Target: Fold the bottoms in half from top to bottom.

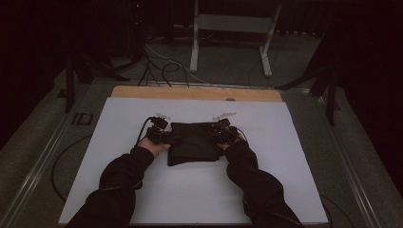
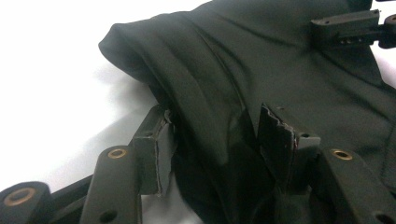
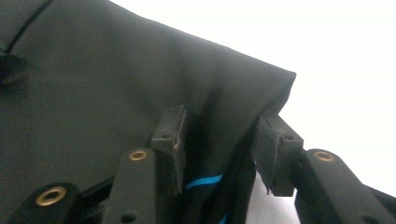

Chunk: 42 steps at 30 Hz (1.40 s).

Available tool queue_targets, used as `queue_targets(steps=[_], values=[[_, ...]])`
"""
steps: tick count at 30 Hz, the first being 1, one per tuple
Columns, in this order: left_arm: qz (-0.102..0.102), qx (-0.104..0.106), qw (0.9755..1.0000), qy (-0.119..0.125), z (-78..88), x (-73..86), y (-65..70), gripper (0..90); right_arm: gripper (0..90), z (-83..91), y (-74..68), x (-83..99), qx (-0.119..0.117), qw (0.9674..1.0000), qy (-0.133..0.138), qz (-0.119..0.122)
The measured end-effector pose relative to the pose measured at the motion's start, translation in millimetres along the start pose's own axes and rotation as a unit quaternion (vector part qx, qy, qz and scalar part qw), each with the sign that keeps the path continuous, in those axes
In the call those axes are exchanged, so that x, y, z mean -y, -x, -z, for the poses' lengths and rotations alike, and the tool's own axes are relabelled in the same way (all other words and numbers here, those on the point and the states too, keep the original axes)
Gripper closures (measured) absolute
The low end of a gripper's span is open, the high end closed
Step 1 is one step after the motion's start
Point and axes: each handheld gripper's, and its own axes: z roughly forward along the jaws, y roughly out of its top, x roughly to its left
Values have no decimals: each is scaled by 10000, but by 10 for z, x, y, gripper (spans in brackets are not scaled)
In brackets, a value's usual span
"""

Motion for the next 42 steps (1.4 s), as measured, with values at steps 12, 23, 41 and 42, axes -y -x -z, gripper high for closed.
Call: queue_targets(steps=[12, 23, 41, 42], values=[[-207, 261, 9991, 244, 133, 35, 50, 167, 302, 110, 81, -16, -164, 9996, 206, -76], [-739, 214, 9962, 406, 217, 16, 191, 1, 109, 254, -6, -79, -714, 9962, 447, 214], [-1155, 177, 9916, 549, 359, -8, 293, 0, 100, 318, -50, -106, -964, 9937, 445, 365], [-1174, 192, 9915, 525, 364, -12, 299, 0, 100, 323, -44, -109, -994, 9934, 451, 362]])
